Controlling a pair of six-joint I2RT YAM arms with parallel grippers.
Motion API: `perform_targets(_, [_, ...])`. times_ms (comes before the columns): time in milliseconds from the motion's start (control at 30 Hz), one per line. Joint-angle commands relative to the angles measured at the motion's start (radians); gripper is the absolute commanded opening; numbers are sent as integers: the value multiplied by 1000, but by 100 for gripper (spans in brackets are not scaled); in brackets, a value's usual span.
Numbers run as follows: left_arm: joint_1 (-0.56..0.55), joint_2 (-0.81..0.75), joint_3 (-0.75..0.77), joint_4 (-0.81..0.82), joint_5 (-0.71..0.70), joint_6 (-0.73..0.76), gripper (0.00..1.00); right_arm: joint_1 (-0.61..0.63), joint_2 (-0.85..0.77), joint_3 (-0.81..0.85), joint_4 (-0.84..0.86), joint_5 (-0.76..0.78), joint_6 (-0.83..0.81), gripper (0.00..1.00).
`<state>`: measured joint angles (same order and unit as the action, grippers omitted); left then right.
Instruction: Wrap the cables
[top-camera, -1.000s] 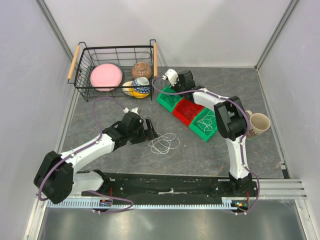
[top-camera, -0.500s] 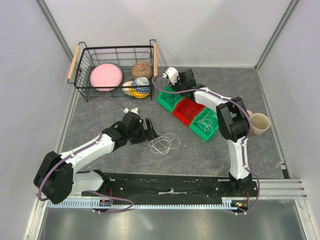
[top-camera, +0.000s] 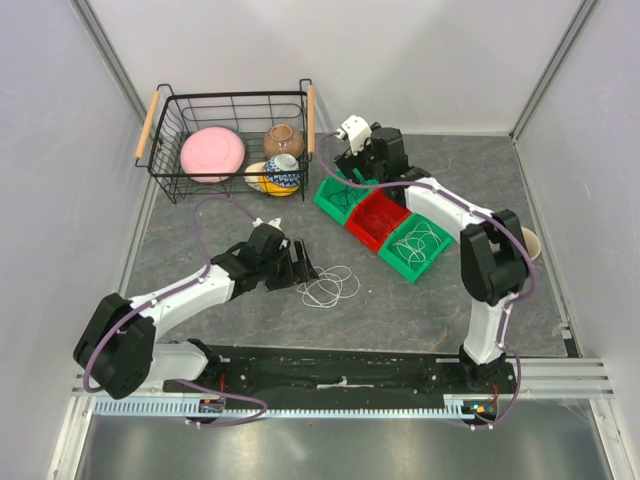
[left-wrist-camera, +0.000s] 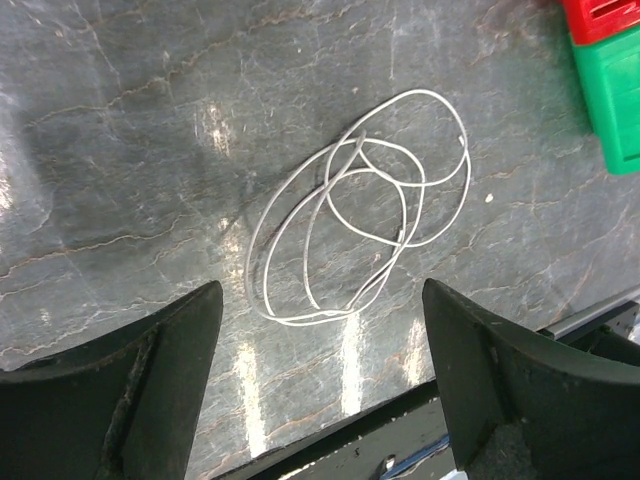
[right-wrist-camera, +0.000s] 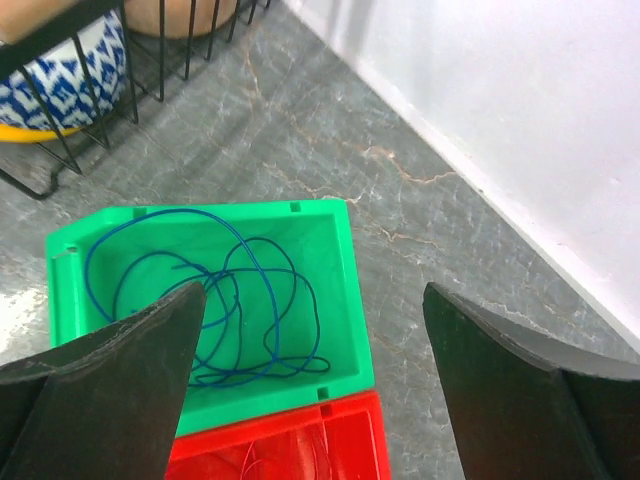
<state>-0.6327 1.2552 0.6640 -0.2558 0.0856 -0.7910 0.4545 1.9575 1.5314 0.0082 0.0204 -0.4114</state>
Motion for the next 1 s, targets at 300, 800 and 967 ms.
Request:
perform_targets(300, [-45, 216, 130, 0, 102, 110, 44, 4, -558, -509, 426, 107, 212, 98])
perform_targets(800, [-61, -109, 269, 67, 52, 257, 2, 4, -910, -711, 343, -285, 295, 98])
perform_targets(967, [-61, -214, 279, 102, 31, 303, 2, 4, -954, -726, 320, -353, 307, 98])
